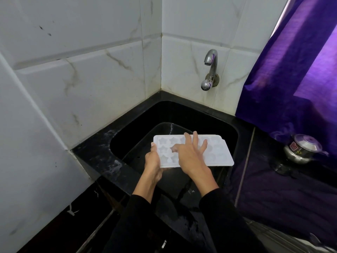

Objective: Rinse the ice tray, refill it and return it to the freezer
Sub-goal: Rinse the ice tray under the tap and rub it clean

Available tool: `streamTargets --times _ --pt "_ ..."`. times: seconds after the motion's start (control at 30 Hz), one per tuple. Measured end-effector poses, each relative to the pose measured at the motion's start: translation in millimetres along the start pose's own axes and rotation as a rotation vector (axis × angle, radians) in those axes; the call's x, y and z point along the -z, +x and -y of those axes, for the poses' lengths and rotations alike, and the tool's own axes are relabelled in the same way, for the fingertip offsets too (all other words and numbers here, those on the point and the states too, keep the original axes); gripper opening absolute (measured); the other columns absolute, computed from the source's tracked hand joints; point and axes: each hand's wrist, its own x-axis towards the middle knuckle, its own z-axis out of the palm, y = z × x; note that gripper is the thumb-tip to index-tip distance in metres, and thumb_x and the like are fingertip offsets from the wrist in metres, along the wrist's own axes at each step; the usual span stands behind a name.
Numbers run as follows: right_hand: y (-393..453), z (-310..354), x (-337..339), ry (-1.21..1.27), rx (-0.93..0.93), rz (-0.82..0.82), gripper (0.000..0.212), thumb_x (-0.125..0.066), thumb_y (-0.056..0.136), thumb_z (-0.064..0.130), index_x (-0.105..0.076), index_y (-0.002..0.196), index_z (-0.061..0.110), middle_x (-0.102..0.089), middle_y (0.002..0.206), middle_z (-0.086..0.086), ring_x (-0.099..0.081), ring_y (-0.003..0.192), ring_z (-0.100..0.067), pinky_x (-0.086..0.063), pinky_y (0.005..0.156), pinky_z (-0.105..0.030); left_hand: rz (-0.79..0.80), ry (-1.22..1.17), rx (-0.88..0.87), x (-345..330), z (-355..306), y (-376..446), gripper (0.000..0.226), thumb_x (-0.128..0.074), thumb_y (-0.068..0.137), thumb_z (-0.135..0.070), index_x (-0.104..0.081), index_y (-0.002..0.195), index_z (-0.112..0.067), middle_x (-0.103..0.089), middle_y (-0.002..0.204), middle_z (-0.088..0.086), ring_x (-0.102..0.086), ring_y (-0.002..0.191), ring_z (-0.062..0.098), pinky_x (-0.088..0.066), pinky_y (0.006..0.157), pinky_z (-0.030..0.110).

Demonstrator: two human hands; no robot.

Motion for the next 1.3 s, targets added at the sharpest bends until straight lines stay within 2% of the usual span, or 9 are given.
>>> streamTargets --times 0.17,0.33,0.53,0.7,0.83,0.97,1.07,1.3 --pt "0.7 0.6 1.6 -0.025 0.008 -0.001 0.055 -0.055 0.086 -0.008 -0.057 0.128 0.028 -0.007 0.158 -0.014 0.015 0.144 -0.039 0.009 0.112 -0.064 -0.007 0.007 0.001 1.2 1.4 2.6 0.049 -0.027 0.1 -0.048 -0.059 0.11 -0.011 -0.07 0.101 0.015 -0.069 0.089 0.03 -0.056 0.083 0.05" --pt "2.3 2.6 2.3 -0.049 0.006 -0.013 0.054 -0.056 0.086 -0.006 -0.058 0.127 0.029 -0.004 0.159 -0.014 0.015 0.145 -0.039 0.009 0.111 -0.064 0.011 -0.015 -0.015 2.4 1.0 2.9 0.044 -0.026 0.101 -0.044 -0.058 0.095 -0.015 -0.069 0.097 0.013 -0.068 0.088 0.029 -0.055 0.084 0.047" --pt "3.1 4.3 2.2 -0.046 0.006 0.009 0.055 -0.053 0.085 -0.01 -0.06 0.126 0.026 -0.01 0.157 -0.013 0.013 0.145 -0.038 0.009 0.112 -0.063 0.007 -0.006 -0.015 2.5 1.7 3.9 0.044 -0.026 0.101 -0.044 -0.058 0.096 -0.014 -0.069 0.097 0.012 -0.068 0.089 0.028 -0.054 0.087 0.047" --pt "5.0 7.3 1.7 -0.011 0.017 -0.054 0.051 -0.053 0.084 -0.01 -0.049 0.125 0.019 -0.017 0.152 -0.014 0.008 0.146 -0.038 0.002 0.112 -0.065 0.01 -0.006 -0.019 2.2 0.9 3.8 0.046 -0.026 0.101 -0.044 -0.057 0.106 -0.011 -0.069 0.099 0.014 -0.067 0.09 0.029 -0.055 0.081 0.047" --pt "6.3 11.9 3.0 0.012 0.076 -0.051 0.052 -0.056 0.082 -0.009 -0.048 0.123 0.023 -0.014 0.153 -0.014 0.01 0.145 -0.037 0.005 0.113 -0.063 0.015 -0.016 -0.03 1.6 0.9 3.5 0.043 -0.026 0.102 -0.043 -0.057 0.098 -0.014 -0.068 0.095 0.013 -0.067 0.087 0.028 -0.056 0.075 0.043" --pt "7.3 17.1 0.8 -0.014 0.107 -0.001 0.053 -0.062 0.084 -0.002 -0.054 0.127 0.028 -0.007 0.157 -0.013 0.014 0.145 -0.037 0.008 0.112 -0.063 0.028 -0.019 -0.034 1.8 1.0 1.8 0.043 -0.026 0.102 -0.043 -0.058 0.09 -0.016 -0.069 0.091 0.013 -0.068 0.086 0.028 -0.055 0.083 0.047" --pt "8.4 21.6 -0.4 -0.036 0.115 0.033 0.047 -0.062 0.089 0.008 -0.056 0.129 0.03 -0.003 0.159 -0.012 0.015 0.145 -0.036 0.008 0.113 -0.063 0.021 -0.002 -0.039 1.9 1.2 1.0 0.043 -0.026 0.102 -0.043 -0.058 0.092 -0.016 -0.069 0.094 0.014 -0.068 0.088 0.029 -0.055 0.083 0.047" --pt "8.4 24.3 -0.7 -0.065 0.125 0.047 0.045 -0.061 0.09 0.009 -0.056 0.129 0.031 -0.008 0.158 -0.012 0.013 0.146 -0.037 0.008 0.112 -0.063 0.015 0.005 -0.039 4.8 1.5 -1.0 0.044 -0.025 0.102 -0.043 -0.057 0.089 -0.015 -0.068 0.09 0.013 -0.068 0.085 0.029 -0.054 0.085 0.05"
